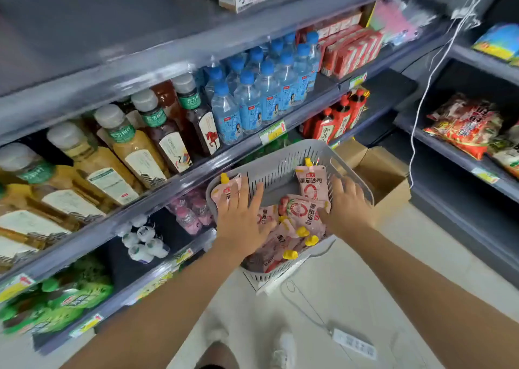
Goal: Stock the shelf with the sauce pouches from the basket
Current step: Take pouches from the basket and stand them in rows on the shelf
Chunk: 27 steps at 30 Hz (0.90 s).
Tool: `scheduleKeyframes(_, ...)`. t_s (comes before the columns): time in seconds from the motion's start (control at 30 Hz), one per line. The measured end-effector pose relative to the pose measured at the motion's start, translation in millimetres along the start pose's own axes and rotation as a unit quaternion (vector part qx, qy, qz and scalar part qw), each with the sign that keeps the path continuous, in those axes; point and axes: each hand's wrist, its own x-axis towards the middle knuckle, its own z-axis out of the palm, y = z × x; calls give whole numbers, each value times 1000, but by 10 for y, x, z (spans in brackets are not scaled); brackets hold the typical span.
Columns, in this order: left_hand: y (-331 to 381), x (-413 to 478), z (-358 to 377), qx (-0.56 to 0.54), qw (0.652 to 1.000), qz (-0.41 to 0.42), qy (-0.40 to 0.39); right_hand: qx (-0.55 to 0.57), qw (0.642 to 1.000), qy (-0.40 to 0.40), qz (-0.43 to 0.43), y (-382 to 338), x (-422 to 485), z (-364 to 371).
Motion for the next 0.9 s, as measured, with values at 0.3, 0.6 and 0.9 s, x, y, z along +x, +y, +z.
scheduleKeyframes(0.3, 15, 500, 334, -36, 995, -2, -93, -27, 997, -67, 18, -143, 496, 424)
scheduleKeyframes(0.6, 52, 785, 618, -51, 991, 6, -124, -56, 987, -150, -8, -251, 962, 822)
scheduleKeyframes(0.9, 152, 770, 881, -19, 989, -16, -148, -195, 948, -212, -135, -45, 1272, 1293)
